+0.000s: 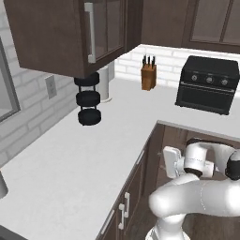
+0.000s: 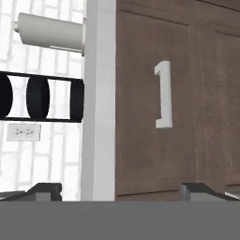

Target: Take a straw from the drawer in front and place it inside the glass cup on the dining counter.

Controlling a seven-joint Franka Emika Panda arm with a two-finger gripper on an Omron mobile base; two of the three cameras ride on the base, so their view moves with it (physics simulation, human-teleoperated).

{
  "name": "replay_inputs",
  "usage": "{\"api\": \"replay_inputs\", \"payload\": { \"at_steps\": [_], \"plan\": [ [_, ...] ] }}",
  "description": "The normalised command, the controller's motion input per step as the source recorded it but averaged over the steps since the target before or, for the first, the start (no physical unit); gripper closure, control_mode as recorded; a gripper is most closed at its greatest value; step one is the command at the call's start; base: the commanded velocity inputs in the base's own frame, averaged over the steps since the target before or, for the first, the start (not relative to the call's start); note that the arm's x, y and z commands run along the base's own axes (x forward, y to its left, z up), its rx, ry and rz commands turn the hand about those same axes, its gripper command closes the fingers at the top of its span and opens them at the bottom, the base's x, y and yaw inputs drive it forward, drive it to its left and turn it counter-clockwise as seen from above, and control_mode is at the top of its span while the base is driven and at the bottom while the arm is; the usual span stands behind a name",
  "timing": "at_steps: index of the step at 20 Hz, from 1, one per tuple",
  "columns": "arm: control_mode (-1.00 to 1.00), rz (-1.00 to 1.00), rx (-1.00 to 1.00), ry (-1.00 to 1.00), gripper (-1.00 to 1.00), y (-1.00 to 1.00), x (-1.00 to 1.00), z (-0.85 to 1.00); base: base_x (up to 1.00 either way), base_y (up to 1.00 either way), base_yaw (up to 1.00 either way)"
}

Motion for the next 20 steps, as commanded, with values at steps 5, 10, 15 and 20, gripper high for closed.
{"api": "replay_inputs", "payload": {
  "at_steps": [5,10,15,20],
  "plan": [
    [-1.0,-0.02,0.0,0.07,-1.0,0.04,0.45,-0.43,0.0,0.0,0.0],
    [-1.0,-0.05,0.12,0.0,-1.0,0.13,0.41,-0.5,0.0,0.0,0.0],
    [-1.0,-0.01,0.17,0.03,-1.0,0.0,0.44,-0.38,0.0,0.0,0.0],
    [-1.0,0.04,0.16,0.01,-1.0,-0.24,0.3,-0.34,0.0,0.0,0.0]
  ]
}}
